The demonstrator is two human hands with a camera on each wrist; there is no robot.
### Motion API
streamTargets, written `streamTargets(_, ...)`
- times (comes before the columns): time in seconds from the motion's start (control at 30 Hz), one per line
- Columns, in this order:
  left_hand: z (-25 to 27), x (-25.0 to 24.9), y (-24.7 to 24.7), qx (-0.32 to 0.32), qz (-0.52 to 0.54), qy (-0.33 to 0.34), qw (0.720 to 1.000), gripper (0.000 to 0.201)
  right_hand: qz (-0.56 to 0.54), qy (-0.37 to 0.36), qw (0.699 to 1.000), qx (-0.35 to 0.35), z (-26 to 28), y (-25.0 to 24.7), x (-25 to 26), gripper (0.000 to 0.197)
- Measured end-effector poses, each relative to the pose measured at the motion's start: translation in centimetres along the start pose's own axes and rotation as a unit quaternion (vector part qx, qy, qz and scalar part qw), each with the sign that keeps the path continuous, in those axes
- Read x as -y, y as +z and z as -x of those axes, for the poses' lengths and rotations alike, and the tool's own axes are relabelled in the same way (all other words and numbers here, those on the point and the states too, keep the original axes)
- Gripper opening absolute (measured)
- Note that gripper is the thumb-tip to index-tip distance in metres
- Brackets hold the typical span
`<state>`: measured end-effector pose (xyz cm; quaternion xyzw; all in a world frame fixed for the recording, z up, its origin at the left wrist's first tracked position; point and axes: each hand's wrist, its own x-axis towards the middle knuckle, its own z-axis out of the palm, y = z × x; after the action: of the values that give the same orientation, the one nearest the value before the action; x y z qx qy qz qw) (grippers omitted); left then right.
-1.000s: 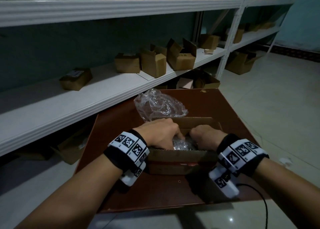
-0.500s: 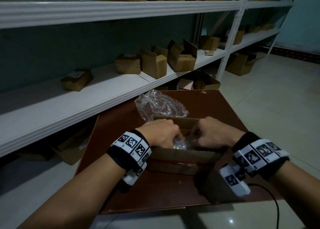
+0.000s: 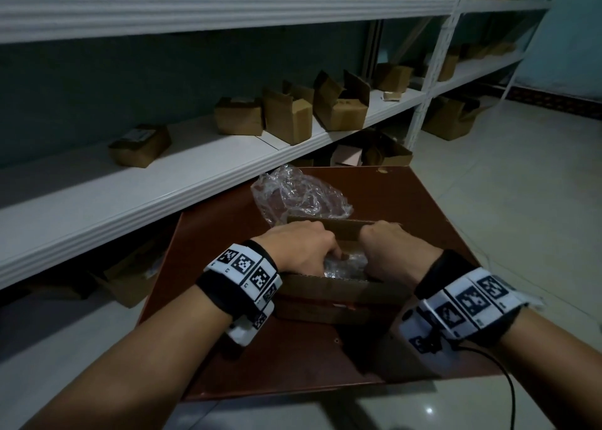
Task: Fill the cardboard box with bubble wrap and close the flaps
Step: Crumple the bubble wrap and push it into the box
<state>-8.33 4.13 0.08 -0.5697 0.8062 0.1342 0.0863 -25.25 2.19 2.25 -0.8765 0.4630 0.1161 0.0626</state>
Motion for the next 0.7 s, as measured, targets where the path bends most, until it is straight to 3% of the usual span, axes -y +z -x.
streamTargets(0.23, 0.1, 0.2, 0.1, 0.027, 0.019, -0.016, 0.999, 0.065, -0.063, 0.035, 0.984, 0.165, -1.7, 0.6, -0.4, 0.023)
streamTargets(0.4, 0.1, 0.2, 0.0, 0.047, 0.021, -0.012, 0.999, 0.068, -0.134, 0.052, 0.965, 0.219, -2.5, 0.6, -1.6, 0.027)
streamTargets(0.5, 0.8, 0.8, 0.2, -0.027, 0.081, 0.014, 0.996, 0.066, -0.148, 0.065, 0.97, 0.18, -2.7, 1.2, -1.4, 0.032)
streamTargets(0.6, 1.4, 1.0, 0.6, -0.138, 0.12, 0.062, 0.981, 0.059, -0.098, 0.047, 0.981, 0.161, -2.8, 2.0, -0.8, 0.016)
streamTargets(0.7, 1.7, 0.5, 0.6, -0.205, 0.117, 0.067, 0.969, 0.045, -0.082, 0.037, 0.984, 0.154, -3.1, 2.4, -0.8, 0.013)
